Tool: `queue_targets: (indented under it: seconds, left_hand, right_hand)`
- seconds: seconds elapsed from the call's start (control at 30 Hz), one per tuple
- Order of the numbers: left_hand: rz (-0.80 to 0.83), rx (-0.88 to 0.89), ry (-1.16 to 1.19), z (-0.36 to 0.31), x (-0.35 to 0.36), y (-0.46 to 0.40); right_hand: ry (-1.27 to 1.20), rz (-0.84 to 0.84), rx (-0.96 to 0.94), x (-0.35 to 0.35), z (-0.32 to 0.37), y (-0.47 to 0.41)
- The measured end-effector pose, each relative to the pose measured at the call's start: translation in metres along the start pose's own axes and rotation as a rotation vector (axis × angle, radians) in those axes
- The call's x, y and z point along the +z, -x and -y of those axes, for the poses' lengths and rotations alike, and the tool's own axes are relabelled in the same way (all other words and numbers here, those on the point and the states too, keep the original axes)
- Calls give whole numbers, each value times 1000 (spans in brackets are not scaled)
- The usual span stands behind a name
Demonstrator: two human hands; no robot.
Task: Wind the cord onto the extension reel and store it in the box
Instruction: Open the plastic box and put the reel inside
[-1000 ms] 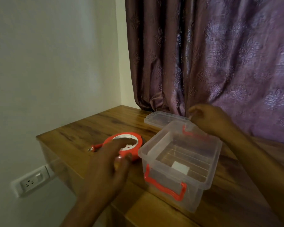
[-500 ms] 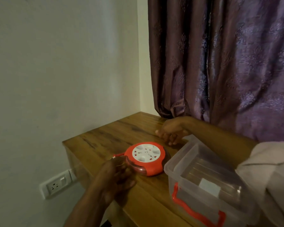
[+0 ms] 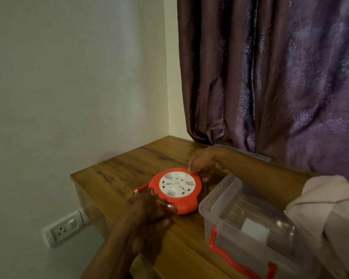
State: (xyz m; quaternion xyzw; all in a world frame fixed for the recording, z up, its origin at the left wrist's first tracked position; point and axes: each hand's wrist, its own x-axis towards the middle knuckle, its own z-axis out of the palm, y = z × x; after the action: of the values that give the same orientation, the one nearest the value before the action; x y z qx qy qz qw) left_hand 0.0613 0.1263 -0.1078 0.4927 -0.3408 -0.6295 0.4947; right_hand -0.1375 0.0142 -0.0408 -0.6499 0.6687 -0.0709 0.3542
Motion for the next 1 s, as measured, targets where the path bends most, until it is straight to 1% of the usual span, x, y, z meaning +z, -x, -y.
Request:
queue_targets:
  seconds: [0.1, 0.2, 0.4, 0.47, 0.5, 0.57, 0.73, 0.87, 0.97, 1.0]
  left_hand:
    - [28, 73, -2, -9, 9, 7]
    - [57, 187, -24, -23, 18, 15]
    - [184, 374, -72, -47, 45, 43]
    - [218, 456, -125, -48, 54, 55]
    - [234, 497, -153, -48, 58, 62]
    - [258, 536, -182, -44, 64, 76]
    - [369, 480, -246, -24, 75, 96]
    - [388, 534, -474, -10, 84, 110]
    - [375, 542, -715, -6, 95, 118]
    - [367, 577, -823, -2, 96, 118]
  right_hand:
    - [-67, -121, -83, -12, 1, 11]
    - [-147, -224, -177, -33, -4, 37]
    - [-505, -464, -362, -60, -37, 100]
    - [-532, -493, -397, -65, -50, 119]
    - [-512, -470, -408, -67, -58, 128]
    - [-477, -365, -414, -71, -76, 141]
    - [-512, -122, -372, -72, -124, 147]
    - [-479, -3, -343, -72, -144, 140]
    - [-390, 17, -359, -74, -148, 136]
    - [-355, 21, -366, -75, -148, 135]
